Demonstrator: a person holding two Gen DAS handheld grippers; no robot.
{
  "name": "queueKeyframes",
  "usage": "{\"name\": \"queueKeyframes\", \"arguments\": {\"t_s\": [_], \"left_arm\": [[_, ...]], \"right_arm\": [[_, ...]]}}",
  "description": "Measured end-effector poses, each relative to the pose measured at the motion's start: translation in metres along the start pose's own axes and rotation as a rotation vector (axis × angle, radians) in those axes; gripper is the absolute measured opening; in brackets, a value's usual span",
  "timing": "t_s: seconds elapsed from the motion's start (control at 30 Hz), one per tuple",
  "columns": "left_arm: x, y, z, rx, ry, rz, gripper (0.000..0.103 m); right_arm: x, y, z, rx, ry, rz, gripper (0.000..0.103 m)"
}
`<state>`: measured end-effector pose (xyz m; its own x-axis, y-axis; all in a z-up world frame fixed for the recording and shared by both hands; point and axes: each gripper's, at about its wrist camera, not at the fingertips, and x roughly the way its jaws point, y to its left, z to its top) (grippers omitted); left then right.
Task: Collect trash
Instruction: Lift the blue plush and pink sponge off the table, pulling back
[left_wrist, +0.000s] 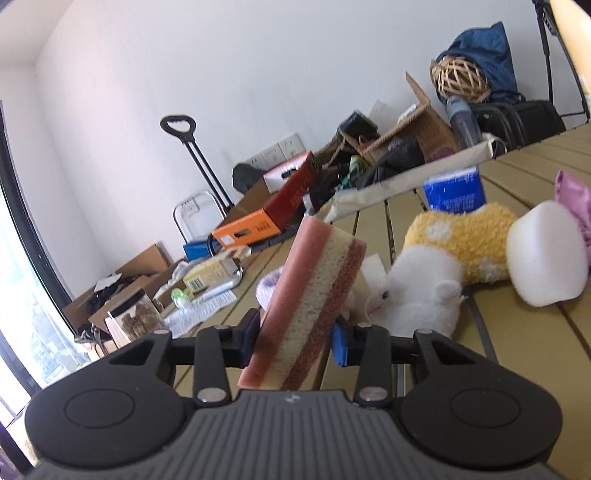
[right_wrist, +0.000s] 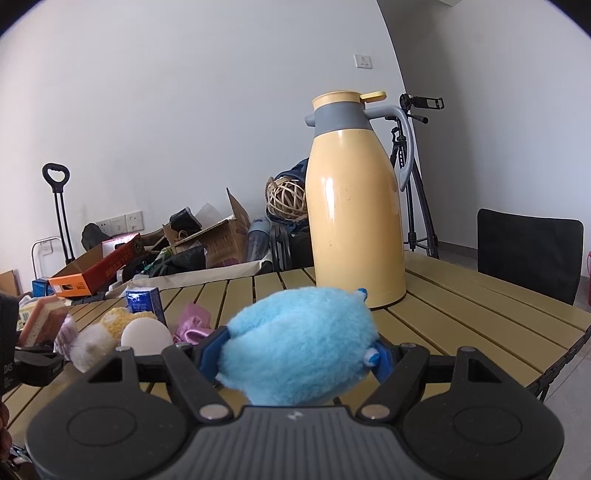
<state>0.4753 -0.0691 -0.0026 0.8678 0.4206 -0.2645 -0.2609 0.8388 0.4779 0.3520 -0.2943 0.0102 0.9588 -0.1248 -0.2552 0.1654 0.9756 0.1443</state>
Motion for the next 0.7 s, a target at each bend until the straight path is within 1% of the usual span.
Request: {"name": "queueKeyframes", "arguments": {"t_s": [0.13, 0.3, 0.47, 0.57, 0.7], "left_arm": [[-0.017, 0.012, 0.003, -0.031, -0.034, -0.016, 0.039], [-0.038, 0.036, 0.004, -0.112, -0.059, -0.047, 0.039], [-0.058, 0.061, -0.002, -0.191, -0.072, -0.078, 0.039], [-0.072, 0.072, -0.008, -0.208, -0.095, -0.063, 0.04], [-0.09, 0.087, -0.017, -0.238, -0.119, -0.086, 0.039]], "right_arm": [[-0.003, 0.003, 0.0, 0.003, -0.001, 0.02, 0.075], [-0.009, 0.01, 0.0, -0.002, -0.004, 0.051, 0.075], [-0.019, 0.016, -0.001, -0.002, -0.01, 0.08, 0.075], [-0.027, 0.02, -0.002, 0.001, -0.012, 0.098, 0.075], [-0.038, 0.025, -0.005, -0.011, -0.016, 0.119, 0.075]]}}
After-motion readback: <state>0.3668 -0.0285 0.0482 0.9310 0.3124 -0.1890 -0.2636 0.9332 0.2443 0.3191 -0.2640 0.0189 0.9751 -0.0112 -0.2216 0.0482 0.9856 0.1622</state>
